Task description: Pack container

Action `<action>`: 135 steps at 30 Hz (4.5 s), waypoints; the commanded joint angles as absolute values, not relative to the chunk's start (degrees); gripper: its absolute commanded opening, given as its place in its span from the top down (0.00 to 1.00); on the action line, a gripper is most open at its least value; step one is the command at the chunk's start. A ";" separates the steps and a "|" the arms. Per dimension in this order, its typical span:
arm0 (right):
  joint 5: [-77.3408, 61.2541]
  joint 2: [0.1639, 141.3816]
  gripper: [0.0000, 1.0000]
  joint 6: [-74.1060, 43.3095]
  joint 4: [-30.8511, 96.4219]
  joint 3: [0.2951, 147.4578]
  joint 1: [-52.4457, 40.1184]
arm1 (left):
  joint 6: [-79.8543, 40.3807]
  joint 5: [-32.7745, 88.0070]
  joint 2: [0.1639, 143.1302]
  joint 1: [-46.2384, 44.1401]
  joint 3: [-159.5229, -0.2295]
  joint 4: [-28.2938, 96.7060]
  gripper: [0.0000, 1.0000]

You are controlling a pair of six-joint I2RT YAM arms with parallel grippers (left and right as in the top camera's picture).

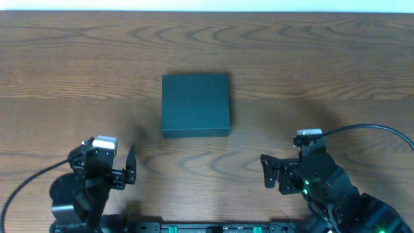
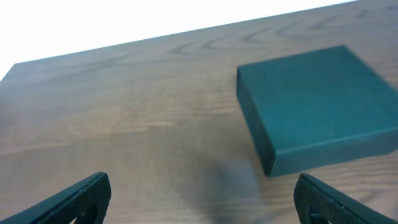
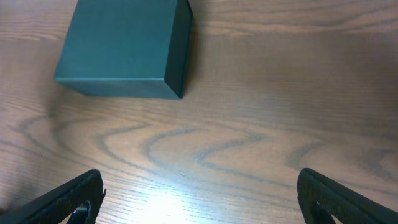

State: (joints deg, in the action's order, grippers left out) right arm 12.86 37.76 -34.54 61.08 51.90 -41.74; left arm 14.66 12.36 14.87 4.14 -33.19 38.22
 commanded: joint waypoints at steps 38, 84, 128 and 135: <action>13.26 37.78 0.01 -35.53 61.17 51.81 -41.93 | 3.66 6.87 0.25 4.86 -6.50 21.98 0.05; 13.98 0.71 0.01 -13.63 47.48 19.44 -8.95 | 3.66 6.87 0.25 4.86 -6.52 21.98 0.05; 12.01 0.32 0.01 -13.65 46.70 10.39 -8.80 | 3.66 6.87 0.25 4.86 -6.50 21.98 0.05; 12.01 0.32 0.01 -13.65 46.70 10.39 -8.80 | 3.66 6.87 0.25 4.86 -6.52 21.98 0.05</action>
State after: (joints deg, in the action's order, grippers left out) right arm 12.21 0.84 -14.39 46.65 11.07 -9.28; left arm 4.27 7.27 0.62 4.51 -7.79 22.00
